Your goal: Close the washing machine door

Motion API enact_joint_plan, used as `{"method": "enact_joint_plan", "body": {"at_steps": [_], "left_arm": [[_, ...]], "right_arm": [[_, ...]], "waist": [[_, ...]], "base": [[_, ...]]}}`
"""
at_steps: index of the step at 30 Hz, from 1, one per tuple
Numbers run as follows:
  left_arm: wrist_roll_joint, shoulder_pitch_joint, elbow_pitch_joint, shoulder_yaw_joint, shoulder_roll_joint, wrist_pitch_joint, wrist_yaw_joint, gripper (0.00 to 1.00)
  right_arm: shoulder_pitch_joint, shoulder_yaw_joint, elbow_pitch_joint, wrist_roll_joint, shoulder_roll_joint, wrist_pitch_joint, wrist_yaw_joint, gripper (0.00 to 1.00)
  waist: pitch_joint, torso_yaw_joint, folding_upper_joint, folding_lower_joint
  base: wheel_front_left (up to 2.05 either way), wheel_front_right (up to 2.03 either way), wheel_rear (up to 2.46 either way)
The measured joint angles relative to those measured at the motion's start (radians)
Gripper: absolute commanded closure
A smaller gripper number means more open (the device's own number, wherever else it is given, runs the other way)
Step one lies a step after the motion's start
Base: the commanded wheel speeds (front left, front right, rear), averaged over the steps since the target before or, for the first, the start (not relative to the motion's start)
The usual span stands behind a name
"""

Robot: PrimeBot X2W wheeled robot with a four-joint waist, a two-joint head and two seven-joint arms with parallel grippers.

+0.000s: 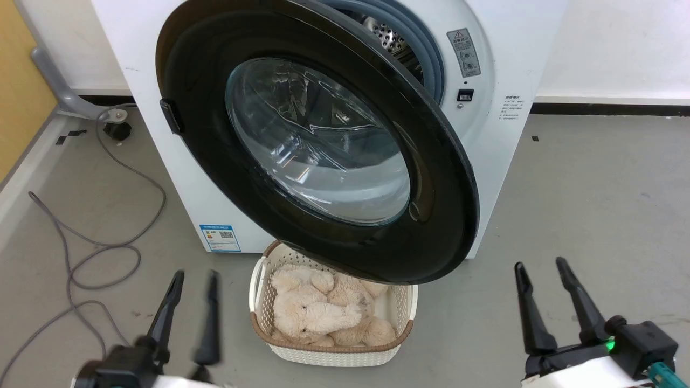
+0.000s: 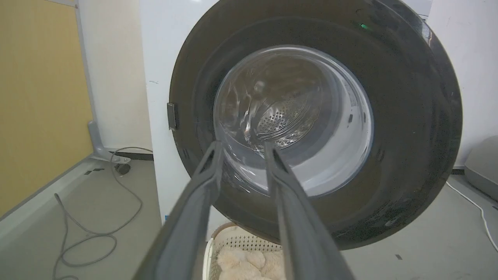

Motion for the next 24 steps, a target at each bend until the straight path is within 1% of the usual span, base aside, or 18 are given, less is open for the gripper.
{"method": "enact_joint_plan", "body": {"at_steps": [3, 6, 7, 8, 11, 15, 19, 22, 24], "left_arm": [[0.058, 0.025, 0.012, -0.006, -0.015, 0.0, -0.009, 0.0], [0.089, 0.037, 0.026, -0.013, -0.026, 0.0, -0.019, 0.0], [0.091, 0.037, 0.027, -0.015, -0.029, 0.0, -0.023, 0.0], [0.093, 0.037, 0.029, -0.015, -0.032, 0.0, -0.028, 0.0], [0.101, 0.035, 0.032, -0.015, -0.04, 0.0, -0.036, 0.0], [0.114, 0.025, 0.031, -0.017, -0.052, 0.0, -0.045, 0.0], [0.117, 0.005, 0.031, -0.019, -0.057, 0.0, -0.053, 0.0], [0.125, -0.027, 0.024, -0.029, -0.062, 0.0, -0.058, 0.0], [0.126, -0.048, 0.024, -0.039, -0.066, 0.0, -0.061, 0.0]], "right_arm": [[0.003, 0.014, 0.001, 0.0, -0.003, 0.0, 0.0, 0.0], [0.004, 0.019, 0.002, 0.0, -0.008, 0.0, 0.0, 0.0], [0.005, 0.027, 0.005, 0.001, -0.014, 0.0, 0.0, 0.32], [0.006, 0.037, 0.011, 0.006, -0.022, 0.0, 0.0, 1.0], [0.008, 0.09, 0.013, 0.044, -0.05, 0.0, 0.0, 1.0], [-0.013, 0.155, 0.012, 0.05, -0.121, 0.0, 0.0, 1.0], [-0.076, 0.195, 0.012, 0.062, -0.183, 0.013, 0.0, 1.0], [-0.142, 0.223, 0.024, 0.118, -0.225, 0.036, 0.0, 1.0], [-0.197, 0.247, 0.044, 0.13, -0.266, 0.052, 0.0, 1.0]], "waist": [[-0.001, 0.002, 0.0, 0.0], [0.0, 0.011, 0.0, 0.0], [0.0, 0.015, 0.0, 0.0], [0.001, 0.019, 0.0, 0.0], [0.007, 0.034, 0.0, 0.0], [0.022, 0.054, 0.0, 0.0], [0.051, 0.073, 0.0, 0.0], [0.088, 0.088, 0.0, 0.0], [0.115, 0.099, 0.0, 0.0001]], "base": [[0.0, 0.0, 0.0], [0.0, 0.0, 0.0], [0.0, 0.0, 0.0], [0.0, 0.0, 0.0], [0.0, 0.0, 0.0], [0.0, 0.0, 0.0], [0.0, 0.0, 0.0], [0.0, 0.0, 0.0], [0.0, 0.0, 0.0]]}}
